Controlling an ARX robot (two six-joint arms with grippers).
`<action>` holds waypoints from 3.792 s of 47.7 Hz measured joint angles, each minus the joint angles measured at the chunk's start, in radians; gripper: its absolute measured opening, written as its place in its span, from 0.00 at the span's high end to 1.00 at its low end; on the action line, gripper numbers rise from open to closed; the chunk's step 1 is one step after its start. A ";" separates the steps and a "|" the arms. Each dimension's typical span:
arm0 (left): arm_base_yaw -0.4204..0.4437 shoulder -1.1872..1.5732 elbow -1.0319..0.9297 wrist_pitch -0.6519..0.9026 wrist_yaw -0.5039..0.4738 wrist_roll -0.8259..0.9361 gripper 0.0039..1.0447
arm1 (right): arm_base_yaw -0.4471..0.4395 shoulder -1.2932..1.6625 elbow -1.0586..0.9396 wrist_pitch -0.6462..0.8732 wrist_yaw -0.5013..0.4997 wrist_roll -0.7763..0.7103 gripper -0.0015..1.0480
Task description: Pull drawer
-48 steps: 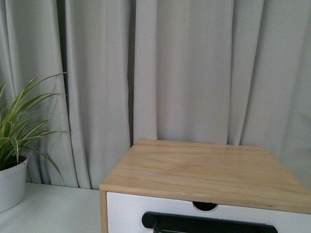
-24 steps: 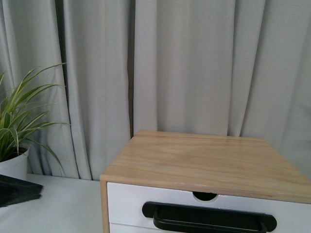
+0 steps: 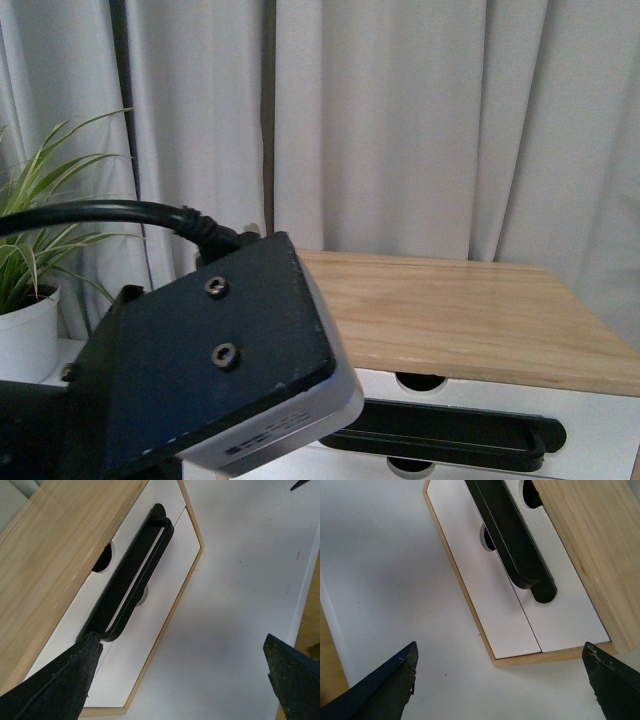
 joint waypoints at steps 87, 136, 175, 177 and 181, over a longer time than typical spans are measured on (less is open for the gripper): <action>-0.035 0.435 0.334 -0.110 -0.166 0.154 0.05 | 0.230 0.552 0.129 0.527 0.164 0.089 0.09; -0.036 0.452 0.364 -0.192 -0.164 0.223 0.05 | 0.254 0.656 0.161 0.526 0.174 0.101 0.09; -0.048 0.453 0.381 -0.238 -0.172 0.262 0.05 | 0.261 0.705 0.206 0.491 0.169 0.100 0.09; -0.048 0.454 0.383 -0.243 -0.172 0.267 0.05 | 0.261 0.707 0.208 0.488 0.169 0.097 0.09; -0.048 0.455 0.386 -0.253 -0.173 0.275 0.05 | 0.261 0.708 0.211 0.481 0.166 0.089 0.09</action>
